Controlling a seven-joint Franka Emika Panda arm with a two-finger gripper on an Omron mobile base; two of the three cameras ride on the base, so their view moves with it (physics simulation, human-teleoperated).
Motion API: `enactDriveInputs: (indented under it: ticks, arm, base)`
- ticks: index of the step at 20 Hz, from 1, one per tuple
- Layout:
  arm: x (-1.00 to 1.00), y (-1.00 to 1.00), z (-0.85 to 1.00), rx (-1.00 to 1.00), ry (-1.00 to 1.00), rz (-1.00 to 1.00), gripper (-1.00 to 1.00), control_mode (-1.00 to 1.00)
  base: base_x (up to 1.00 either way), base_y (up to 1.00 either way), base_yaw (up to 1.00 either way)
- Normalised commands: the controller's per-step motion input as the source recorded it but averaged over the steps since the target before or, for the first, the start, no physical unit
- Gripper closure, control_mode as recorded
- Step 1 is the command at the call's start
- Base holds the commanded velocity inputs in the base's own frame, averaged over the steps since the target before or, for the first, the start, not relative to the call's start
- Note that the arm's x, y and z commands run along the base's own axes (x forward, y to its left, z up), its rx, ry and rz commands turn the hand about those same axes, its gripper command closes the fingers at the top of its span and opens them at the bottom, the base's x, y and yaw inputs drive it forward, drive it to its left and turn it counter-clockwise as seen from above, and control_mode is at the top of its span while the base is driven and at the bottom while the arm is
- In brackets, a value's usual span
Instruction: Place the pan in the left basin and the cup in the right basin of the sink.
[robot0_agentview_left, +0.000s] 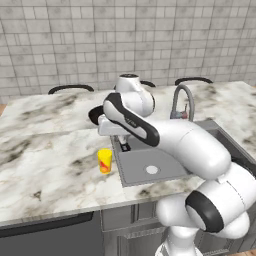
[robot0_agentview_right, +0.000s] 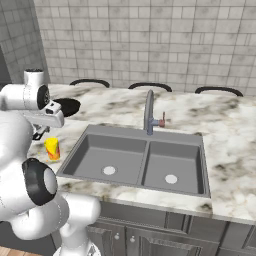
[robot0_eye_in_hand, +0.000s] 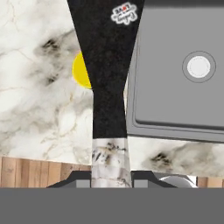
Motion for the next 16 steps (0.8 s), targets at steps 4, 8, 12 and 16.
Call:
enactDriveInputs:
  ticks: [4, 8, 12, 16]
  arm:
    - [-0.05, -0.67, 0.00, 0.03, 0.00, -0.01, 1.00, -1.00]
    - [0.00, -0.65, 0.00, 0.04, 0.02, -0.05, 1.00, -1.00]
    - [0.00, -0.61, 0.00, 0.10, 0.10, -0.09, 1.00, -1.00]
    - [0.00, -0.60, 0.00, 0.12, 0.15, -0.11, 1.00, -1.00]
  base:
    - [0.00, 0.00, 0.00]
    - [0.00, 0.00, 0.00]
    - [0.00, 0.00, 0.00]
    - [0.00, 0.00, 0.00]
